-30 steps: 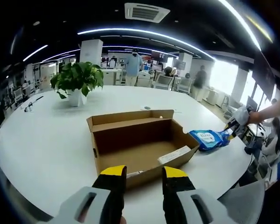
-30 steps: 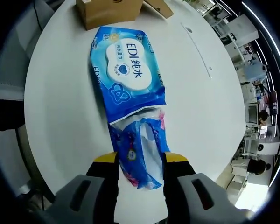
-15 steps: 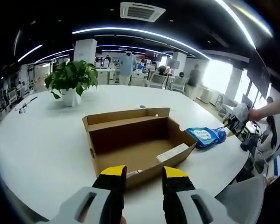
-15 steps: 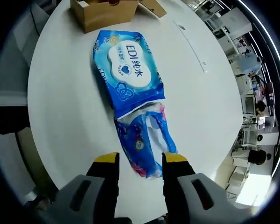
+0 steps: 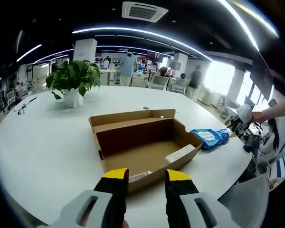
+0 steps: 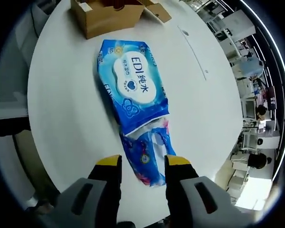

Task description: Operate the shoe box by opening the lid, removing the specified soft item, and placing it in the target area until the item is outside and the box remains undamaged.

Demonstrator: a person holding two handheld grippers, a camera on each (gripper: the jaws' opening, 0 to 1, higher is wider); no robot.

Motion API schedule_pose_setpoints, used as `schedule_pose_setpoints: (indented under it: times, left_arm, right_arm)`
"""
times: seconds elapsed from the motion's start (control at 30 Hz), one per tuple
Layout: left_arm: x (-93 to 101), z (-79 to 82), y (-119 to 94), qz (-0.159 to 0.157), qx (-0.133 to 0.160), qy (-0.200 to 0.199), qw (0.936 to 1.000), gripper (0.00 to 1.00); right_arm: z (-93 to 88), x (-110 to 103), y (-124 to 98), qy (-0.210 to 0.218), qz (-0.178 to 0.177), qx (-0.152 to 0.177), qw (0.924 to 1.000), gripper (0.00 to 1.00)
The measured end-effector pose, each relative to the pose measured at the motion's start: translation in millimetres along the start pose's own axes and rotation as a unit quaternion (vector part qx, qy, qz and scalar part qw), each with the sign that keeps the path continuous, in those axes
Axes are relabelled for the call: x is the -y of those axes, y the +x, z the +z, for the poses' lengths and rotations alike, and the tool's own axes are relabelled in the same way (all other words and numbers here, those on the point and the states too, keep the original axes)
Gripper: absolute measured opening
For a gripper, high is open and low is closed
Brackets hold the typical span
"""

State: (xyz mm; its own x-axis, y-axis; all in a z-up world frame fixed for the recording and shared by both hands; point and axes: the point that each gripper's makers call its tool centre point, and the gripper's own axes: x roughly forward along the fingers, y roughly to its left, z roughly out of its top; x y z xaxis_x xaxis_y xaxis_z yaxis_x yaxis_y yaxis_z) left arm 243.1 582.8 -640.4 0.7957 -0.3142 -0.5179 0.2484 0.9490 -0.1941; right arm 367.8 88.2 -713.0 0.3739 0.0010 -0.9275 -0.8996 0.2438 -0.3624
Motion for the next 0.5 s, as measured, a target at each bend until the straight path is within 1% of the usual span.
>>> schedule_pose_setpoints:
  times: [0.3,0.5]
  left_arm:
    - [-0.3,2.6,6,-0.013,0.004,0.005,0.9999,0.31]
    - [7.1,-1.4,8,-0.027,-0.001,0.011,0.9996,0.31]
  right_arm:
    - [22.9,-1,-7,-0.005,-0.005,0.005,1.0,0.33]
    - [48.0,1,-10,0.009,-0.009,0.025,0.9996,0.33]
